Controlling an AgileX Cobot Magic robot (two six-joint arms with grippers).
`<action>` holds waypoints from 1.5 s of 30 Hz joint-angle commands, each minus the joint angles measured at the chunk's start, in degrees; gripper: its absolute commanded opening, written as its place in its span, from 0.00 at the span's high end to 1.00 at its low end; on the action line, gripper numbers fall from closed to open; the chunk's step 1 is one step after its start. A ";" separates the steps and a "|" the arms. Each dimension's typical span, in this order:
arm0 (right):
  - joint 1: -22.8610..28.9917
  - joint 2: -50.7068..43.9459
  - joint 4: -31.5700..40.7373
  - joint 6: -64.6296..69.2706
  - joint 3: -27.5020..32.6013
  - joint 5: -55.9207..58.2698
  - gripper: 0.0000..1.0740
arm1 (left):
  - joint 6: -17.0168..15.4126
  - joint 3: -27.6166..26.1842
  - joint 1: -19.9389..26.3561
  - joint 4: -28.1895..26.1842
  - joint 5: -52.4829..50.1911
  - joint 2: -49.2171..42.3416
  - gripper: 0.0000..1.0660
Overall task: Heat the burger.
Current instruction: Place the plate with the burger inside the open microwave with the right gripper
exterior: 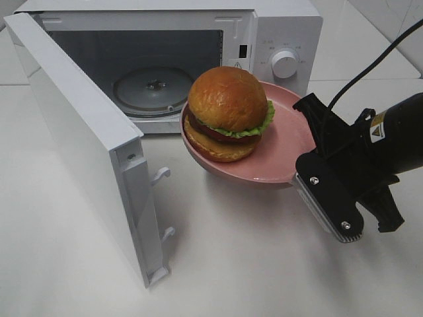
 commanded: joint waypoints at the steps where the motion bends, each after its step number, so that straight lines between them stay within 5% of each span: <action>1: -0.46 -0.74 -0.11 0.11 -0.92 -4.13 1.00 | -0.29 0.11 -0.11 -0.23 -0.11 -0.97 0.08; 23: 1.95 3.55 -2.75 1.60 -6.36 -2.92 1.00 | -0.29 0.11 -0.11 -0.23 -0.11 -0.97 0.08; 45: 5.67 14.38 0.63 3.09 -20.51 2.92 1.00 | -0.29 0.11 -0.11 -0.23 -0.11 -0.97 0.08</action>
